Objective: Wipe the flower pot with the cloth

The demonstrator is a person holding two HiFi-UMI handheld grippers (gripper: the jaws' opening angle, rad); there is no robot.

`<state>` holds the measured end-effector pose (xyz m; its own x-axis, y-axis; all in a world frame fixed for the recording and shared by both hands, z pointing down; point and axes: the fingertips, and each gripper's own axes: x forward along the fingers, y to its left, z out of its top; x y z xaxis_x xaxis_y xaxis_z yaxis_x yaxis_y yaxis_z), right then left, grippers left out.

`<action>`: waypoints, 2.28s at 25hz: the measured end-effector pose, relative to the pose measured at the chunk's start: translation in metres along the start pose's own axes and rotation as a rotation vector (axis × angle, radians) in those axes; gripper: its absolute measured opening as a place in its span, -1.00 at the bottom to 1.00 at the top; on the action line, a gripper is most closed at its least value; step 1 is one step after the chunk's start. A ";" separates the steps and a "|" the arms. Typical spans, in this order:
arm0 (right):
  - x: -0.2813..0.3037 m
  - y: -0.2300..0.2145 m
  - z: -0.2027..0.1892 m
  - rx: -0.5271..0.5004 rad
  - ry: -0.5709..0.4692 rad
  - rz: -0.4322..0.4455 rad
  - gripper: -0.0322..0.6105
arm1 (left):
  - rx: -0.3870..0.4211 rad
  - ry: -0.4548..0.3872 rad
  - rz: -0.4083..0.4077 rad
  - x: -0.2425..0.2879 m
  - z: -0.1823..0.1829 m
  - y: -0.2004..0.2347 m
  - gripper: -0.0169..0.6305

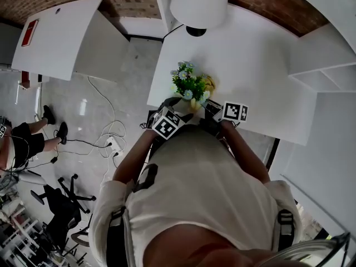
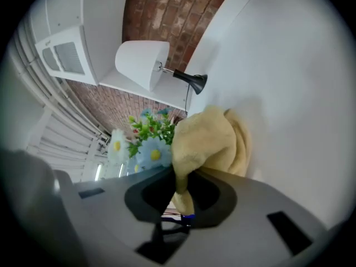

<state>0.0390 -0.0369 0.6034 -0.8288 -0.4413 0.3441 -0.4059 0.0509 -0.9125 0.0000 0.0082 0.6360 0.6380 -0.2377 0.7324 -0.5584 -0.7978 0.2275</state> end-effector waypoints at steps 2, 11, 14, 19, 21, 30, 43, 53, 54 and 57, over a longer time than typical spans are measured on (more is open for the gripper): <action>-0.002 0.010 0.006 -0.014 -0.023 -0.003 -0.72 | 0.023 -0.016 -0.007 0.004 0.003 -0.003 0.16; 0.002 -0.013 0.009 -0.055 -0.010 -0.091 -0.70 | 0.094 -0.025 0.037 -0.003 0.001 0.007 0.14; -0.004 -0.017 0.006 -0.053 -0.010 -0.102 -0.70 | 0.155 0.030 0.075 -0.014 -0.009 0.019 0.15; 0.004 -0.032 0.000 -0.071 0.028 -0.150 -0.70 | 0.135 -0.009 0.138 -0.030 0.003 0.066 0.15; 0.010 -0.039 -0.001 -0.072 0.045 -0.160 -0.70 | 0.134 -0.043 0.101 -0.028 0.018 0.072 0.15; 0.013 -0.034 -0.012 -0.107 0.127 -0.152 -0.71 | 0.140 -0.080 0.144 -0.016 0.025 0.073 0.15; 0.008 0.003 0.013 -0.162 0.102 -0.069 -0.71 | 0.092 -0.071 0.120 -0.027 0.016 0.062 0.15; 0.019 -0.048 -0.012 -0.152 0.196 -0.190 -0.70 | 0.050 -0.067 0.154 -0.017 0.020 0.076 0.15; 0.020 -0.050 -0.012 -0.147 0.195 -0.189 -0.71 | 0.049 -0.064 0.152 -0.018 0.019 0.074 0.15; 0.020 -0.051 -0.011 -0.119 0.181 -0.177 -0.71 | 0.070 -0.032 0.141 -0.020 0.014 0.069 0.15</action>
<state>0.0388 -0.0380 0.6589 -0.7921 -0.2862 0.5391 -0.5837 0.0965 -0.8062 -0.0442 -0.0497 0.6281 0.5731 -0.3672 0.7326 -0.6064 -0.7913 0.0778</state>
